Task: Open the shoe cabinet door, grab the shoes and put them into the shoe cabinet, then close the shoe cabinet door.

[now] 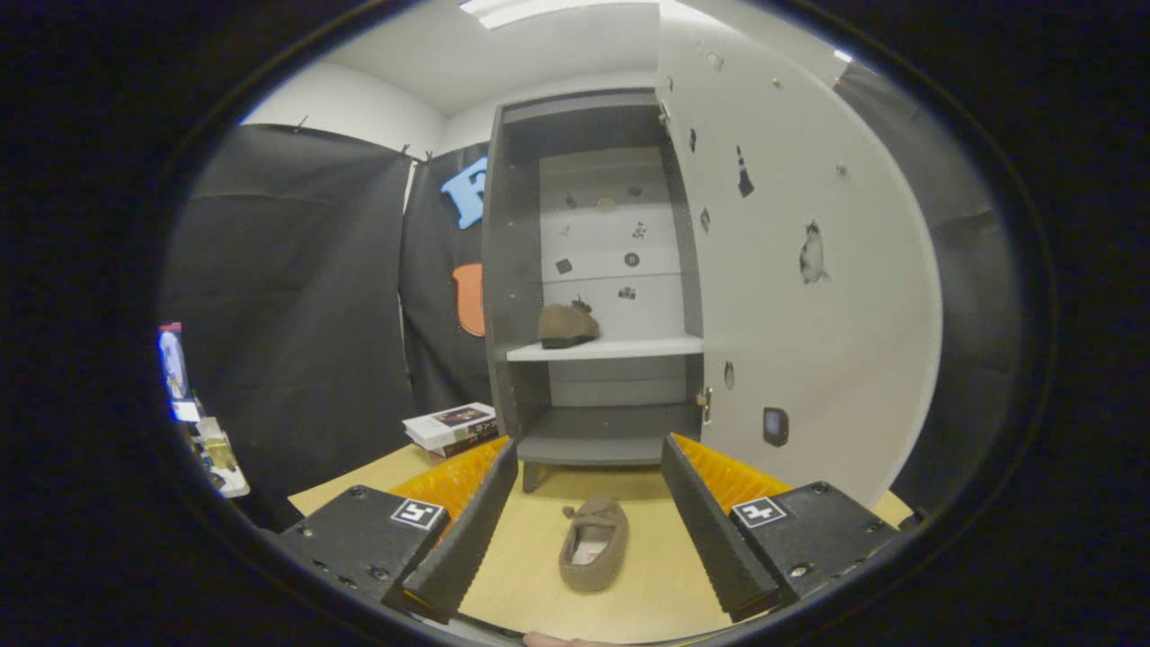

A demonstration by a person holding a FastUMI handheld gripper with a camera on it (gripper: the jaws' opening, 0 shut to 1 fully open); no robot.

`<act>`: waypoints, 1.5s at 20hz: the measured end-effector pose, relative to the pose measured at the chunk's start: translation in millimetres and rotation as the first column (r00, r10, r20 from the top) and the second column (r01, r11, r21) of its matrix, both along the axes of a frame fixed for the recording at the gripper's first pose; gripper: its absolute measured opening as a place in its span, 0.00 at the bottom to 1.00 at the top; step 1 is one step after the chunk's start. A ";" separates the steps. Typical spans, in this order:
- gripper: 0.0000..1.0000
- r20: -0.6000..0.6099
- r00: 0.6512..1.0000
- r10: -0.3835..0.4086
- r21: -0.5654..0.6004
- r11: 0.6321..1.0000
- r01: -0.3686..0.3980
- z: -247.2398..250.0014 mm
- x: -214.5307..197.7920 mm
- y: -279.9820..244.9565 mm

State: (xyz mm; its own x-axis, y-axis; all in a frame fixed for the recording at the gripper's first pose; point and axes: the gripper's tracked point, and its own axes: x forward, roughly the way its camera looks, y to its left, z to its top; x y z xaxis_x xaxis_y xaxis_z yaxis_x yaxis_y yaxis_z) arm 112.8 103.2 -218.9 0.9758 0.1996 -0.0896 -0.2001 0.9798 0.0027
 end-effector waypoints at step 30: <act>0.16 -0.518 0.850 -0.095 -0.059 0.995 0.075 -252.0 161.3 42.2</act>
